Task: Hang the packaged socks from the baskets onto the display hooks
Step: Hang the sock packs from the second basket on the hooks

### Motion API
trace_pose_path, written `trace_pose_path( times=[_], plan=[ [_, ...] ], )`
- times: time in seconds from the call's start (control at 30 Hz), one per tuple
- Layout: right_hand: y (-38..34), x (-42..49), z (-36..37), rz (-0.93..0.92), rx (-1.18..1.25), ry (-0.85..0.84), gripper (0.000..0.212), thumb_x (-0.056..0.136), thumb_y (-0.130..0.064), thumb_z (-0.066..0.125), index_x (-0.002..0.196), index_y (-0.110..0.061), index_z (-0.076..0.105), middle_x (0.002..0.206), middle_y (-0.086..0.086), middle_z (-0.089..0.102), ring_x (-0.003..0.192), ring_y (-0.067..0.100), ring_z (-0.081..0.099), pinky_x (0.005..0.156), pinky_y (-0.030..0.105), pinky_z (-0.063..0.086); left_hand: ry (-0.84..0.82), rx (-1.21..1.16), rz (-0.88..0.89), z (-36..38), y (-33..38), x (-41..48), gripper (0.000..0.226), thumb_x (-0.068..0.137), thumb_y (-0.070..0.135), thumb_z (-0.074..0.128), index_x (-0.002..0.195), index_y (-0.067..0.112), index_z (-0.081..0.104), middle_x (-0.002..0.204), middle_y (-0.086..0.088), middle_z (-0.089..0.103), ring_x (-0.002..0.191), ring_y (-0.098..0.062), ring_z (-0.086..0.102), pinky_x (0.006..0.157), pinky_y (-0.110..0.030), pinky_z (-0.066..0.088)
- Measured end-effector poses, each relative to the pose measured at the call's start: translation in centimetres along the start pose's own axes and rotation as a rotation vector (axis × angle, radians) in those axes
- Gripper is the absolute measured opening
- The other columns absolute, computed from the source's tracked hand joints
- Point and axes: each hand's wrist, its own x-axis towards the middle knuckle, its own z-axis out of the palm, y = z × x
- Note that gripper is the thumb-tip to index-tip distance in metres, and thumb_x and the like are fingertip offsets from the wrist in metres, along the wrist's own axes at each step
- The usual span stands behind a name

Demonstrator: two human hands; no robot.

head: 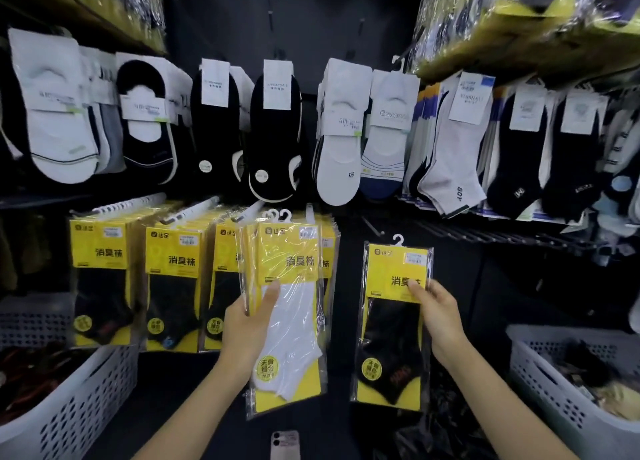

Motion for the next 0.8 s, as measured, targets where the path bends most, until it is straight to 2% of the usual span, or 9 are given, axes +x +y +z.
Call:
trace_pose_path(
  times=[0.13, 0.23, 0.3, 0.4, 0.5, 0.57, 0.63, 0.73, 0.8],
  plan=[
    [-0.5, 2.6, 1.2, -0.053, -0.077, -0.079, 0.014, 0.095, -0.019, 0.057, 0.105, -0.015, 0.066, 0.099, -0.002, 0.072, 0.096, 0.014, 0.067, 0.088, 0.029, 0.051, 0.006, -0.007, -0.003, 0.0, 0.4, 0.6, 0.045, 0.063, 0.066, 0.060, 0.079, 0.025, 0.071, 0.084, -0.017, 0.063, 0.074, -0.027, 0.056, 0.069, -0.038, 0.044],
    [-0.2, 3.8, 2.0, -0.043, -0.129, -0.143, 0.010, 0.095, -0.018, 0.056, 0.099, -0.019, 0.066, 0.102, -0.001, 0.071, 0.095, 0.012, 0.067, 0.085, 0.025, 0.050, -0.003, -0.008, 0.005, 0.0, 0.6, 0.8, 0.047, 0.062, 0.066, 0.060, 0.078, 0.023, 0.070, 0.084, -0.015, 0.062, 0.075, -0.027, 0.055, 0.069, -0.040, 0.044],
    [0.3, 4.6, 2.2, -0.017, -0.143, -0.134, 0.010, 0.095, -0.018, 0.056, 0.095, -0.021, 0.066, 0.101, 0.001, 0.071, 0.090, 0.010, 0.066, 0.078, 0.021, 0.049, -0.009, 0.003, 0.016, -0.1, 0.6, 1.0, 0.048, 0.062, 0.067, 0.060, 0.078, 0.023, 0.069, 0.084, -0.014, 0.061, 0.076, -0.027, 0.054, 0.069, -0.040, 0.043],
    [1.2, 5.9, 2.4, 0.072, -0.107, -0.063, 0.009, 0.093, -0.022, 0.061, 0.091, -0.016, 0.068, 0.099, 0.008, 0.072, 0.090, 0.019, 0.068, 0.082, 0.032, 0.053, -0.008, 0.007, 0.020, -0.1, 0.5, 1.0, 0.045, 0.061, 0.068, 0.060, 0.074, 0.026, 0.069, 0.083, -0.013, 0.062, 0.074, -0.029, 0.056, 0.071, -0.041, 0.045],
    [2.4, 6.8, 2.6, 0.184, -0.079, 0.053, 0.022, 0.083, -0.034, 0.071, 0.087, -0.013, 0.067, 0.095, 0.008, 0.071, 0.086, 0.019, 0.066, 0.074, 0.032, 0.052, -0.021, 0.002, 0.008, -0.1, 0.5, 1.0, 0.040, 0.063, 0.067, 0.060, 0.077, 0.032, 0.072, 0.085, -0.015, 0.063, 0.076, -0.032, 0.058, 0.074, -0.044, 0.047],
    [3.4, 7.1, 2.6, 0.241, -0.075, 0.130, 0.027, 0.079, -0.038, 0.075, 0.083, -0.014, 0.066, 0.099, 0.008, 0.070, 0.094, 0.023, 0.064, 0.088, 0.039, 0.052, -0.033, -0.001, 0.009, 0.1, 0.6, 0.7, 0.043, 0.062, 0.067, 0.061, 0.078, 0.029, 0.072, 0.084, -0.016, 0.061, 0.078, -0.029, 0.055, 0.072, -0.043, 0.045],
    [4.1, 6.9, 2.4, 0.283, -0.023, 0.222, 0.024, 0.082, -0.031, 0.074, 0.081, -0.009, 0.064, 0.105, 0.014, 0.069, 0.099, 0.027, 0.064, 0.094, 0.040, 0.051, -0.022, -0.001, -0.004, 0.2, 0.8, 0.4, 0.045, 0.063, 0.064, 0.061, 0.081, 0.024, 0.072, 0.085, -0.027, 0.064, 0.078, -0.034, 0.060, 0.072, -0.045, 0.049],
    [4.6, 5.8, 1.9, 0.283, 0.004, 0.350, 0.018, 0.086, -0.021, 0.070, 0.090, -0.006, 0.061, 0.112, 0.018, 0.067, 0.103, 0.030, 0.064, 0.093, 0.039, 0.052, -0.021, 0.016, -0.005, 0.3, 1.0, -0.2, 0.046, 0.062, 0.065, 0.060, 0.080, 0.024, 0.069, 0.078, -0.019, 0.067, 0.075, -0.031, 0.061, 0.066, -0.037, 0.051],
    [4.0, 4.6, 2.1, 0.229, -0.008, 0.282, 0.017, 0.089, -0.022, 0.067, 0.095, -0.007, 0.063, 0.110, 0.015, 0.067, 0.099, 0.027, 0.065, 0.090, 0.037, 0.053, -0.057, 0.010, -0.025, 0.4, 1.1, -0.5, 0.048, 0.061, 0.066, 0.062, 0.079, 0.021, 0.066, 0.081, -0.018, 0.063, 0.075, -0.033, 0.060, 0.071, -0.044, 0.051]
  ],
)
